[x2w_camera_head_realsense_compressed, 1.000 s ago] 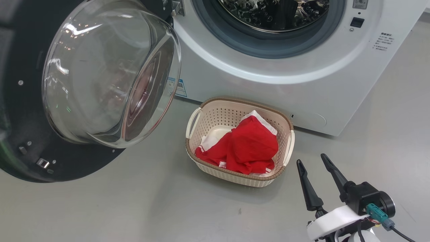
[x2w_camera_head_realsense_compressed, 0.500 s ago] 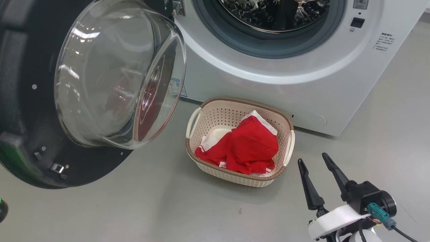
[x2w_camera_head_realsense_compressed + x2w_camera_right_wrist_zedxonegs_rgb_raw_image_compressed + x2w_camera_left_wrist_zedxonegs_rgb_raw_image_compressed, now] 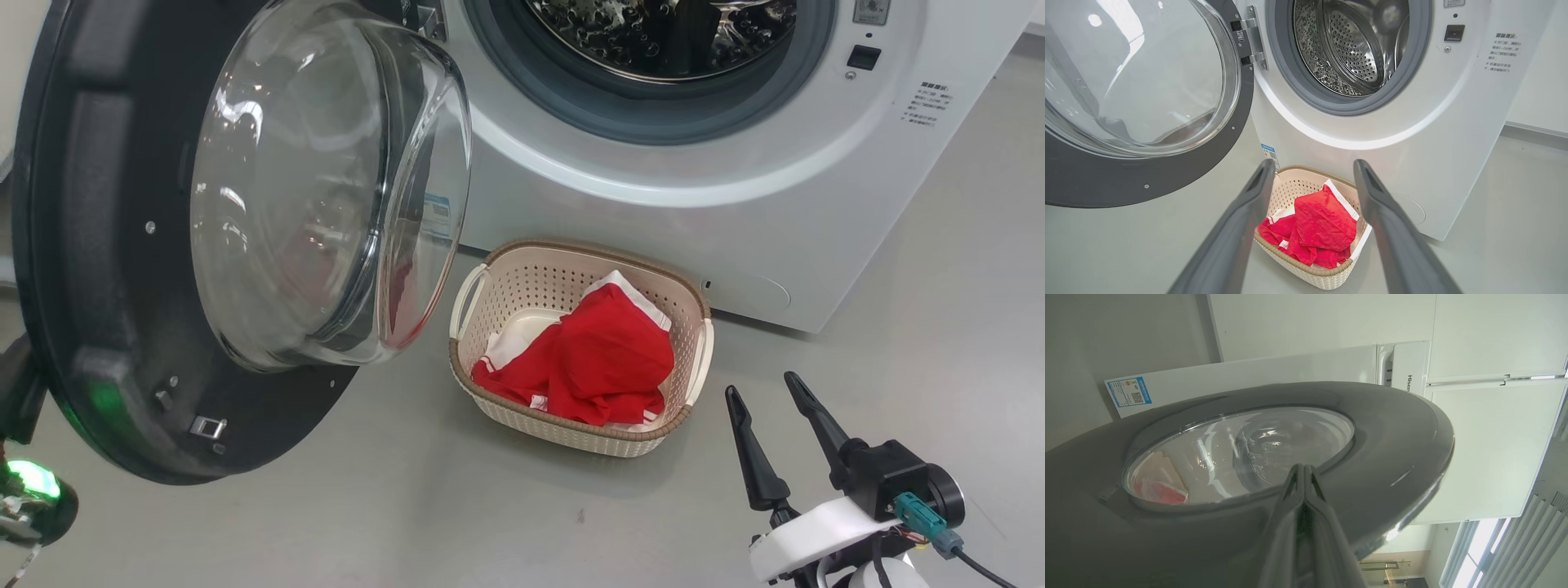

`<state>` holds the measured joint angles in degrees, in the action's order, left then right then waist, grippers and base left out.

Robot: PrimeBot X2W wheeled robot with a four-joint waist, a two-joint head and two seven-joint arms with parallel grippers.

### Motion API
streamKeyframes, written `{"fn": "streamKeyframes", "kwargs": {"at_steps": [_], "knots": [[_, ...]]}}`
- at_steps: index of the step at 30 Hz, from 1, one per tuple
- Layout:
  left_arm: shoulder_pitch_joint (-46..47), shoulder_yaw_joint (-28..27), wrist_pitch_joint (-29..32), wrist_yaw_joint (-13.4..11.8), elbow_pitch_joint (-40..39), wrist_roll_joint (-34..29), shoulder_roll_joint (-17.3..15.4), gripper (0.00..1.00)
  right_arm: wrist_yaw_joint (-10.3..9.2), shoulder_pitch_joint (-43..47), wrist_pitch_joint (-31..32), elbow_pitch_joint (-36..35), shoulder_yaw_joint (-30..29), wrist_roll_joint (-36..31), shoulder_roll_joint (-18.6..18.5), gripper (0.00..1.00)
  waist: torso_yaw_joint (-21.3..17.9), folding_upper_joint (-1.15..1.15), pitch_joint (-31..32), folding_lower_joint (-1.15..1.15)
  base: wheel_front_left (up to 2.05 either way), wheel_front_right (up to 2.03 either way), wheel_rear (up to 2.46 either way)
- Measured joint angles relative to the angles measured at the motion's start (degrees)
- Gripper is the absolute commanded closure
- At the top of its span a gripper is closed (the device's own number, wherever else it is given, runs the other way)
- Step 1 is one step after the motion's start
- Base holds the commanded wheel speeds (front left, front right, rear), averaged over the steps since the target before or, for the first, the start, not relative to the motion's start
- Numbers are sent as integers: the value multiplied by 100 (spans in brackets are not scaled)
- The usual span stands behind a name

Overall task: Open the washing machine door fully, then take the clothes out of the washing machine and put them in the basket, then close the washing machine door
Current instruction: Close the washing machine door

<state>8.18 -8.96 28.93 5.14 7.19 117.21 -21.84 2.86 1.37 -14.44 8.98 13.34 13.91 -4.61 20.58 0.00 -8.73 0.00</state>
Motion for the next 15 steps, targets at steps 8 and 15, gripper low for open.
{"fn": "streamKeyframes", "kwargs": {"at_steps": [8,15], "knots": [[-196,-65,388,70,-197,282,26,100,0,-43,0,14,26,9,7,0,-109,0,25,0,0,0,0],[-404,4,740,119,-461,281,-10,100,0,-92,0,16,49,16,18,0,-271,0,25,0,0,0,0]]}}
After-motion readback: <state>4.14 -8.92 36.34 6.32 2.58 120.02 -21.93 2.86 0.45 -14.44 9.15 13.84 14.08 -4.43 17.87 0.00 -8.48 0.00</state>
